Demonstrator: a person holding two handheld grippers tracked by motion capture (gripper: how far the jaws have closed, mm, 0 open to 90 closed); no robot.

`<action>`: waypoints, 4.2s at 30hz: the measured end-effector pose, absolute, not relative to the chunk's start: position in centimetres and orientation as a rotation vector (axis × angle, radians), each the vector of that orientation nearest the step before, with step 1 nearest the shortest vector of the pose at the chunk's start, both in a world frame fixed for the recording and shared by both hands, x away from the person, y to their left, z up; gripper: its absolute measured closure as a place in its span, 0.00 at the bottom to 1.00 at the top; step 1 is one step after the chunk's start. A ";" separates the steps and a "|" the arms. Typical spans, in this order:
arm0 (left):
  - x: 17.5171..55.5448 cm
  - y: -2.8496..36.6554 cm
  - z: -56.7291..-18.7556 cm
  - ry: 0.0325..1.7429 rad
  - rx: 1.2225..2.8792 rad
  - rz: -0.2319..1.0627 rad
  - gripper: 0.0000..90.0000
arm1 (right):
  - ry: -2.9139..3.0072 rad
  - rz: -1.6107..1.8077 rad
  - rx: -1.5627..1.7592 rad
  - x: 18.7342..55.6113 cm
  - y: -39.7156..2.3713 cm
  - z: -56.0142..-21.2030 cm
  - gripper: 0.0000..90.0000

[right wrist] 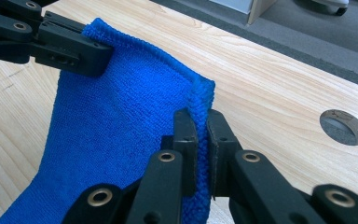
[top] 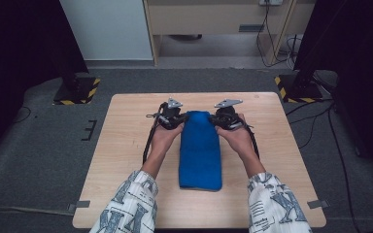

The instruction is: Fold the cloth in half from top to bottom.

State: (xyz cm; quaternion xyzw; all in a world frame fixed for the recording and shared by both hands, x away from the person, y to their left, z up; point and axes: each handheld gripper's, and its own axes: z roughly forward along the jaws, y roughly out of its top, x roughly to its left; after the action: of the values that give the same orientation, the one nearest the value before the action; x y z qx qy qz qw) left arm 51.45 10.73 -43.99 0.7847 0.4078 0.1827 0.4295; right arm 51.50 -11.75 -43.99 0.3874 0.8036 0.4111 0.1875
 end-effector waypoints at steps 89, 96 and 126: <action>44.9 11.5 -44.6 0.914 1.981 0.436 0.91 | 2.283 1.286 1.012 45.4 -12.8 -46.4 0.94; 44.0 12.0 -45.1 0.912 1.978 0.414 0.90 | 2.296 1.299 0.991 44.3 -12.7 -46.8 0.94; 44.3 17.6 -46.1 1.095 1.794 0.351 0.14 | 2.346 1.327 0.953 43.1 -12.2 -47.7 0.94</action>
State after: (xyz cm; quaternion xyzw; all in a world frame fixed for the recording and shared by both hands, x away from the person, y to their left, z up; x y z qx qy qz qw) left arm 44.30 17.58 -46.05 0.7366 0.4495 0.1443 0.4843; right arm 43.09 -12.21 -47.71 0.3301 0.8124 0.4595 0.1410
